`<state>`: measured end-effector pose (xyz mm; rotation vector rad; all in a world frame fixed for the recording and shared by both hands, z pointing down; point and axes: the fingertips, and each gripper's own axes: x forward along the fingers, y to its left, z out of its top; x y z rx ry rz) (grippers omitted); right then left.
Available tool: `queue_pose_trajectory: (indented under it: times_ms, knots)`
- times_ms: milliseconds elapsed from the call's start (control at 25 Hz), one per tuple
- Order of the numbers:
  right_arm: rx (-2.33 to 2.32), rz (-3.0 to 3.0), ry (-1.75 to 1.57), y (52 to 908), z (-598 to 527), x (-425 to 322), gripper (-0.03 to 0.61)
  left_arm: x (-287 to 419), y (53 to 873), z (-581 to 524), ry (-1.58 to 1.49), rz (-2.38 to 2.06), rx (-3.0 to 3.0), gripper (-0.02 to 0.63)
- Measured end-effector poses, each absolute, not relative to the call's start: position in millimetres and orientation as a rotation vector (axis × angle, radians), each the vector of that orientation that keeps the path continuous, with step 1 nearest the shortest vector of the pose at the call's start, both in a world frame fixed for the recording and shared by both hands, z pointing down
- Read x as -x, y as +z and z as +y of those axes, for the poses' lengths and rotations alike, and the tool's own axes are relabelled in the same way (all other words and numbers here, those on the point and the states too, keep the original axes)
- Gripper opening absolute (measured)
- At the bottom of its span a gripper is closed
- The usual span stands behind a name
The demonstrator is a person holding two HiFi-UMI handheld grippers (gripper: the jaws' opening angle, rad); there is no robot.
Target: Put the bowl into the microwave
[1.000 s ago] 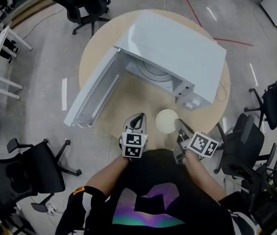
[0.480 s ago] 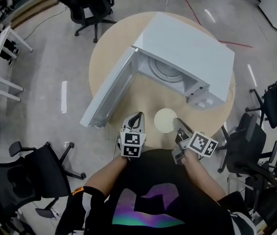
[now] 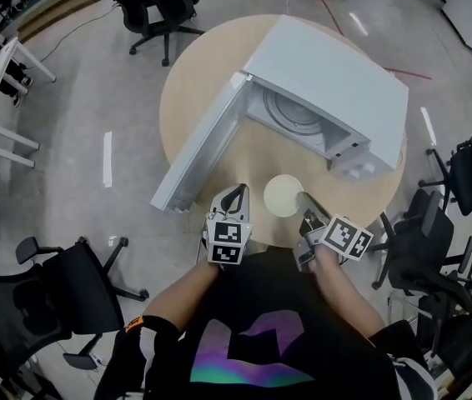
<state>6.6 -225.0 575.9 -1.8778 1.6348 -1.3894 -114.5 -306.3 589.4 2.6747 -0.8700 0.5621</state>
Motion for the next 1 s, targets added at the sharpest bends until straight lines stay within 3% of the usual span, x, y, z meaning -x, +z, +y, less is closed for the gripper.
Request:
queue_pose_trajectory:
  times_ms: [1000]
  knots:
    - [1.881,1.497,-1.351,579,-311,-66,0.044,63,578,-366,0.606,-0.884,-2.702,0.046]
